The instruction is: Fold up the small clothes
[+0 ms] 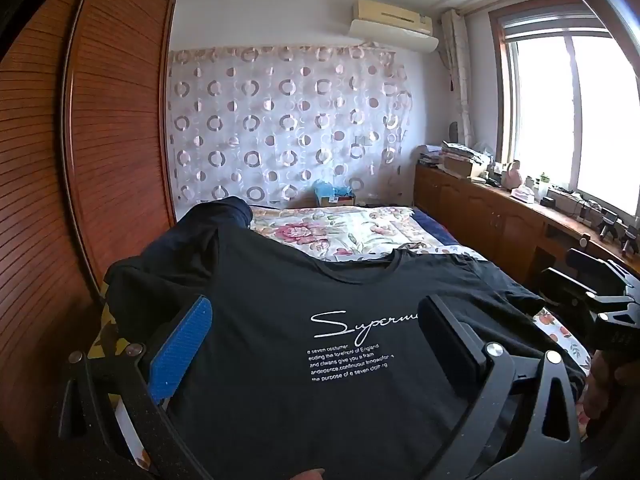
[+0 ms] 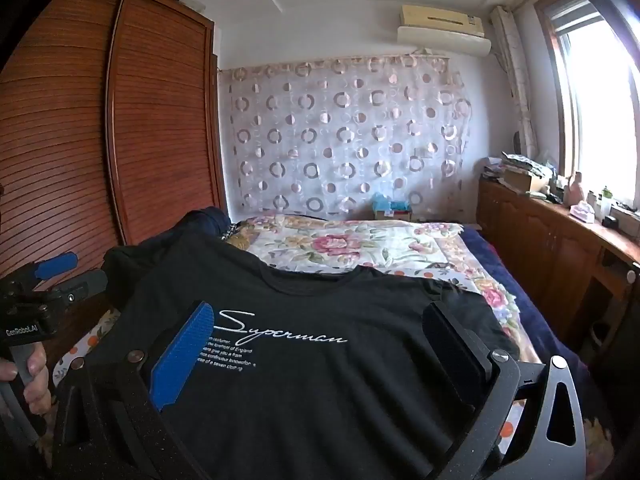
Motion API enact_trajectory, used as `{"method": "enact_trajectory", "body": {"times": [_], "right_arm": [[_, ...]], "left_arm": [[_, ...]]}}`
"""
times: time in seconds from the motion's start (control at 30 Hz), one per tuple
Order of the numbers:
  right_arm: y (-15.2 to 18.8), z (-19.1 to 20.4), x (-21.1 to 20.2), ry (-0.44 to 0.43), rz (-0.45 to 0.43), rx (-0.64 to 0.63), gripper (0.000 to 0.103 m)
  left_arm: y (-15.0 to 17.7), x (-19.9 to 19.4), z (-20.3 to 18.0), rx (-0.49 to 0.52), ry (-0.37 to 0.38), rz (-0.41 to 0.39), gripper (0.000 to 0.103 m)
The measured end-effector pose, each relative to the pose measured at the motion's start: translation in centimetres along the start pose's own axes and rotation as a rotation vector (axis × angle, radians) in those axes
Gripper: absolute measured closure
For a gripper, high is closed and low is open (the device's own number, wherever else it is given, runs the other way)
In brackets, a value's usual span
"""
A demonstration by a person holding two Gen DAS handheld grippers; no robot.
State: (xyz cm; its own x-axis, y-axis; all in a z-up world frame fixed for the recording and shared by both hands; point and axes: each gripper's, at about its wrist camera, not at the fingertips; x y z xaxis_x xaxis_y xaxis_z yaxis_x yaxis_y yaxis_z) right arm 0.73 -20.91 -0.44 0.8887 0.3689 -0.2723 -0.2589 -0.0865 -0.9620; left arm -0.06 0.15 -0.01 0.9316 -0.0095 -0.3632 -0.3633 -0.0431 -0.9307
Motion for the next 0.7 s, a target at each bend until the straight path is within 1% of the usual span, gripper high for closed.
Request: {"method": "enact_trajectory", "body": {"times": [0.13,0.27,0.4,0.43,0.7], "right_arm": [[-0.07,-0.09,-0.02,0.002,0.008,0.003,0.0],[-0.15,-0.32,-0.22,0.004,0.002,0.007,0.0],[0.14,0.17,0.46,0.004,0.009,-0.001,0.0],[0.12,0.06,0.01,0.004,0.009,-0.002,0.0],[0.16,0.0,0.07,0.003,0.008,0.0,0.0]], "left_arm": [[-0.06,0.13,-0.09,0.01,-0.008,0.013,0.0],[-0.02,0.09,-0.14,0.014,-0.01,0.01,0.0],[0.0,0.05,-0.16,0.017,-0.013,0.005,0.0],[-0.01,0.06,-0.16,0.017,-0.014,0.006,0.0],[-0.01,0.06,-0.18,0.018,-0.013,0.006,0.0]]}}
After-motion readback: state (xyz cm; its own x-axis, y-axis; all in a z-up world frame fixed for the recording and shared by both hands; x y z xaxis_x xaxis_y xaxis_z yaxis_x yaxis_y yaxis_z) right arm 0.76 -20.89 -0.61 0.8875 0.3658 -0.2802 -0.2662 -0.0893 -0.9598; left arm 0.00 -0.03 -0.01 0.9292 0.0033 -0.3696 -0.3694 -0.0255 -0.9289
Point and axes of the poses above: each gripper's, at about its wrist camera, not at the fingertips, and x roughly the way its jaws point, z to its left, y to its underside
